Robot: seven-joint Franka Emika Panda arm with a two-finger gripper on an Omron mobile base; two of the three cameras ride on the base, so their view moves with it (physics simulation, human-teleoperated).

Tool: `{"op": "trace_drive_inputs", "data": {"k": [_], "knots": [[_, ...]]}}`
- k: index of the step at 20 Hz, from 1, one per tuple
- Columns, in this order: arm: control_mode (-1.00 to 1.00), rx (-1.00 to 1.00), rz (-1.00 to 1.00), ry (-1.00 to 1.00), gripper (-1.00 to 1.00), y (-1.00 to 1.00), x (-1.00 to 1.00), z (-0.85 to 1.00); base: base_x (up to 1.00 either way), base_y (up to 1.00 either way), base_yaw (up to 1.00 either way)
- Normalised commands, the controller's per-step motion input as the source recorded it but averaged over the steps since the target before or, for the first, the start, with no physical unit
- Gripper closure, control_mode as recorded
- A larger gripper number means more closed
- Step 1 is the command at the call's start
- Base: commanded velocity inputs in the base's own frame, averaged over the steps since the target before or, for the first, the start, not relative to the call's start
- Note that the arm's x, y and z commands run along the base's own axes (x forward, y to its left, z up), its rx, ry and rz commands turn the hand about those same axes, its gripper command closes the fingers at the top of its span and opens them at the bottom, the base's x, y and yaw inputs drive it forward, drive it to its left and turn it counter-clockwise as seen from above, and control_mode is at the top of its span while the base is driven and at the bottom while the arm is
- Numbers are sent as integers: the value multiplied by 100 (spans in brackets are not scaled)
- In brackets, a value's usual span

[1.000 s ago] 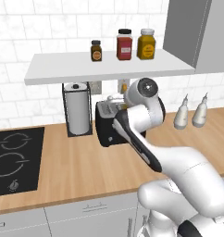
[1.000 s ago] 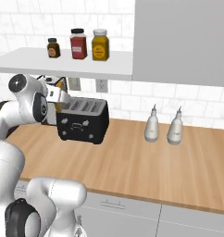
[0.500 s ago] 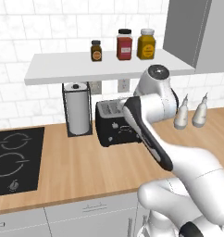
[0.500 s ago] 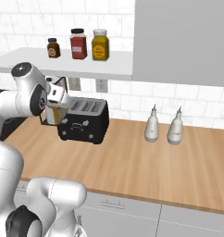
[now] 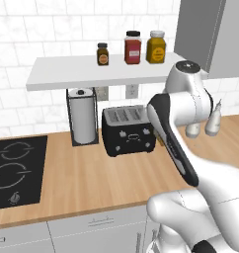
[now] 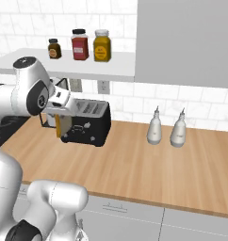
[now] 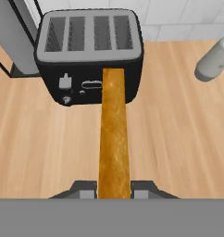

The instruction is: Start the toaster. Once the lever pops up, take the bread to the plate on the dining counter.

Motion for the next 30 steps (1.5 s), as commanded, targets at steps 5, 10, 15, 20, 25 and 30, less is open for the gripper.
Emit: {"op": "trace_drive_inputs", "data": {"k": [5,10,15,20,25,30], "knots": [[-100,-7,0,-8,100,-27,-26,-18,0,0,0],[-100,0,0,-17,100,-10,-1,-35,0,0,0],[-100,0,0,-4,100,-2,0,-55,0,0,0],[-100,0,0,0,100,0,0,-14,0,0,0],[-100,0,0,0,100,0,0,0,0,0,0],[100,0,0,0,100,0,-1,0,-15,0,-4]]}}
